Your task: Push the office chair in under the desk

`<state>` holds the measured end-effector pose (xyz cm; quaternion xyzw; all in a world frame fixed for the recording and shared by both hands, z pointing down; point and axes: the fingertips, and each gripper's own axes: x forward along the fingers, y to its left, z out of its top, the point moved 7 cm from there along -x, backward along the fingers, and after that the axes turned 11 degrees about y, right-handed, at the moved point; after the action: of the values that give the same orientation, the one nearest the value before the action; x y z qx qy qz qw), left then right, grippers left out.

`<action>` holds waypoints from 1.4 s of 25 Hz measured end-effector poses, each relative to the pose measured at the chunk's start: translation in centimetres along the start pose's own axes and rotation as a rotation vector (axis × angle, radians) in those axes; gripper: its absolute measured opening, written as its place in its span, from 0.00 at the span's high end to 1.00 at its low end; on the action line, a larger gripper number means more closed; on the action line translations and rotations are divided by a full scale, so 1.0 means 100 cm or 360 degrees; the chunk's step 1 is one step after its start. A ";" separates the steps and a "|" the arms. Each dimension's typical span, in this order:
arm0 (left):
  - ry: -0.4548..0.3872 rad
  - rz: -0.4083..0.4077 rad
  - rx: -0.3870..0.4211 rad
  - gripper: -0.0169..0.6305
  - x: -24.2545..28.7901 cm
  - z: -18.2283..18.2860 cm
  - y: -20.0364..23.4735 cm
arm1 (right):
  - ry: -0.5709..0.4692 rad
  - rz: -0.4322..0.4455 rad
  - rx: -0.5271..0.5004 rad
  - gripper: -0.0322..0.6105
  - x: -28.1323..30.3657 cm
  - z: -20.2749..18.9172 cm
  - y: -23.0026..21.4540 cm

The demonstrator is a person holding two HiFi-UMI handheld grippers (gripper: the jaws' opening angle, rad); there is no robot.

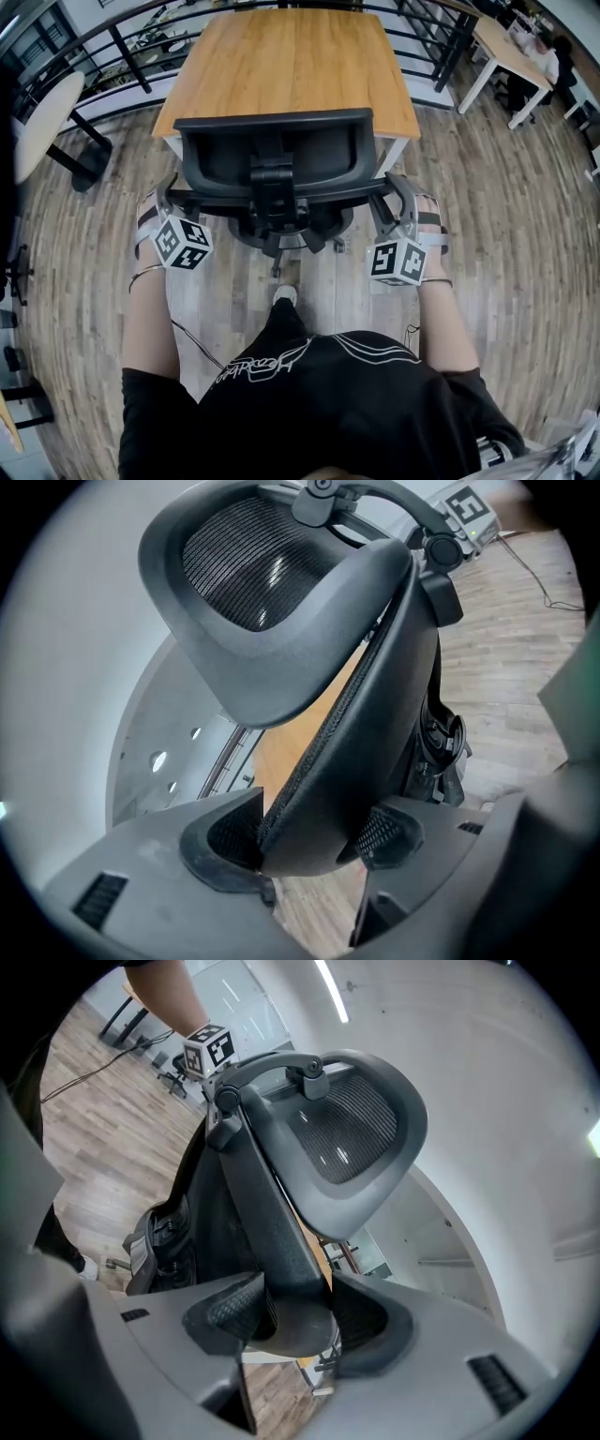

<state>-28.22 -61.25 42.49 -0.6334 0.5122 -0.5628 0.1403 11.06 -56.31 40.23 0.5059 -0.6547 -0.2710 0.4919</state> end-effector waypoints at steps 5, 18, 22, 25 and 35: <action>-0.0033 0.0000 0.0016 0.59 0.026 0.006 0.008 | 0.0035 -0.0022 0.0018 0.56 0.023 0.004 0.000; -0.0091 -0.0011 0.0059 0.59 0.084 0.025 0.028 | 0.0097 -0.0068 0.0046 0.56 0.071 0.012 -0.004; -0.0100 -0.0027 0.0081 0.59 0.106 0.037 0.048 | 0.0105 -0.0072 0.0061 0.56 0.092 0.022 -0.016; -0.0112 -0.0036 0.0096 0.60 0.118 0.040 0.054 | 0.0110 -0.0078 0.0067 0.56 0.102 0.025 -0.018; -0.0128 -0.0037 0.0106 0.60 0.163 0.067 0.074 | 0.0136 -0.0068 0.0075 0.56 0.149 0.027 -0.034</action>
<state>-28.72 -80.31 44.02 -0.6563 0.4798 -0.5552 0.1753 9.90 -71.76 41.85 0.5423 -0.6284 -0.2442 0.5014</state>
